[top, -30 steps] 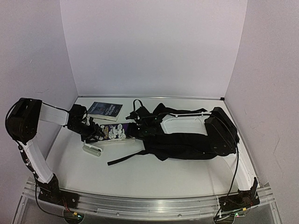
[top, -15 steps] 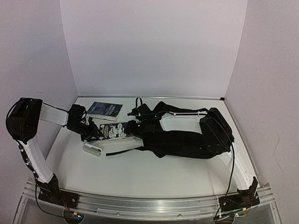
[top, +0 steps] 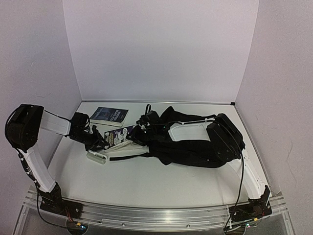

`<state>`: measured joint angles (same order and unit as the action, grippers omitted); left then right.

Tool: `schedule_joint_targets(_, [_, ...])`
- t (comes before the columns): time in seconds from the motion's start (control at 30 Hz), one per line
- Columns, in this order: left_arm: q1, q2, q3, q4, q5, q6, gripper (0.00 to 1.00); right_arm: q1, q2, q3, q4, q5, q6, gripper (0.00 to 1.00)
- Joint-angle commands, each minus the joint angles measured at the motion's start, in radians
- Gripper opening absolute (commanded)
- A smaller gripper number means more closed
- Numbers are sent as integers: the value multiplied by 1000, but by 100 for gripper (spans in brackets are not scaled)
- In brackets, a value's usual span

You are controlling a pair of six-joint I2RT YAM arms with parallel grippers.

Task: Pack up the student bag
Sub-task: Pick up the book from the center of the board.

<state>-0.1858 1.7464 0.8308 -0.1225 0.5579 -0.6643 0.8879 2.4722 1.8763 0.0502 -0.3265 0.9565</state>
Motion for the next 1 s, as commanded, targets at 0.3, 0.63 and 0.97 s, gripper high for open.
schedule_joint_targets(0.3, [-20,-362,-42,-123,-201,44,74,49,-214,-7,97,-34,-211,0])
schedule_joint_targets(0.63, [-20,-649,72,-267,-58,285,88,52,-511,-137,36,-150,-390,0])
schedule_joint_targets(0.97, [-24,-663,216,-317,355,427,89,52,-730,-200,-309,-169,-582,0])
